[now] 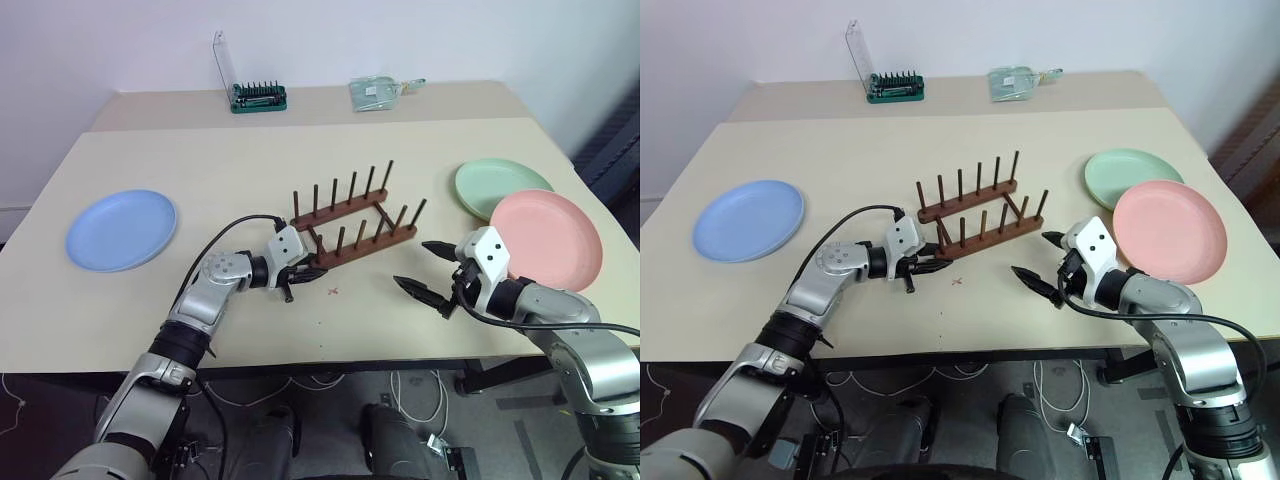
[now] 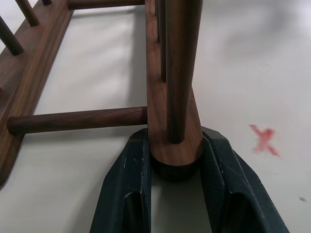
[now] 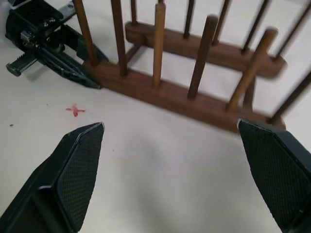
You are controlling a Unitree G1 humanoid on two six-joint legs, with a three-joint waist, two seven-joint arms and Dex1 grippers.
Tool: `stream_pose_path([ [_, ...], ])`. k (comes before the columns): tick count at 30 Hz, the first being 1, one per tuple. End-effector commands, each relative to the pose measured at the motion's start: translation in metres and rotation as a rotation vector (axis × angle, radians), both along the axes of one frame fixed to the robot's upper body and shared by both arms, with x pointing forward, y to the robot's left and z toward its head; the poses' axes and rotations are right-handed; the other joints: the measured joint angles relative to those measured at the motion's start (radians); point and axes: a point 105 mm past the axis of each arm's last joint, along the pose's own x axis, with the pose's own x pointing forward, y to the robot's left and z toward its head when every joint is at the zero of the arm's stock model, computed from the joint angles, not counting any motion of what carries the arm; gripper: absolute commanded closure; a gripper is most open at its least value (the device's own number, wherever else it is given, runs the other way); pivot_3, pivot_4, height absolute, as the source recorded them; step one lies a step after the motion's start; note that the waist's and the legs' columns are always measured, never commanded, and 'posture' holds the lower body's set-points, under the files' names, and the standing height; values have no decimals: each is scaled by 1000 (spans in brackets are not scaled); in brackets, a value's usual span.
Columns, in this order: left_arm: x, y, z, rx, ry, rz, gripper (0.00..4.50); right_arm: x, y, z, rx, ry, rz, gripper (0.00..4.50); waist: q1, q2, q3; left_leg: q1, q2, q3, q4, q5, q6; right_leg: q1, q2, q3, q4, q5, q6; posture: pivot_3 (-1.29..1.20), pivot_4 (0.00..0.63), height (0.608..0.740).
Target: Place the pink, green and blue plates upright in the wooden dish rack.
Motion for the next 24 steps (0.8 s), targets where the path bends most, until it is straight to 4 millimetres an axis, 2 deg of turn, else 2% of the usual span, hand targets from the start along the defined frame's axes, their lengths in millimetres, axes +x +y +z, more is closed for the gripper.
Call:
stream_pose_path([
  [1,0,1,6,34,-9,-112,3753,-4,-5,12,-13,-53,-11,0,-2,0,0,0,0,0,0,0,0,0,0,0,0,0,0,0,150,740],
  [9,6,4,-1,39,14,-141,3753,-6,-6,12,-18,-58,-25,0,-3,0,0,0,0,0,0,0,1,0,0,0,0,0,0,0,150,740],
  [16,16,16,0,11,20,-43,286,-6,-6,13,-25,-57,-15,0,-5,0,0,0,0,0,0,-1,1,0,0,0,0,-1,1,0,150,740],
  [17,17,21,0,15,23,-20,134,-6,-6,13,-29,-56,-13,0,-6,0,0,0,0,0,0,-1,1,0,0,0,0,-1,1,0,150,740],
  [21,15,41,1,14,61,47,134,-5,-7,10,-47,-40,-8,0,-11,0,0,0,0,-1,0,-1,1,0,0,0,1,-1,1,0,150,740],
  [24,8,63,2,15,73,110,958,-2,-13,-2,-102,-9,-35,796,-15,0,0,1,0,0,0,-1,1,-1,0,0,1,-1,1,0,150,740],
])
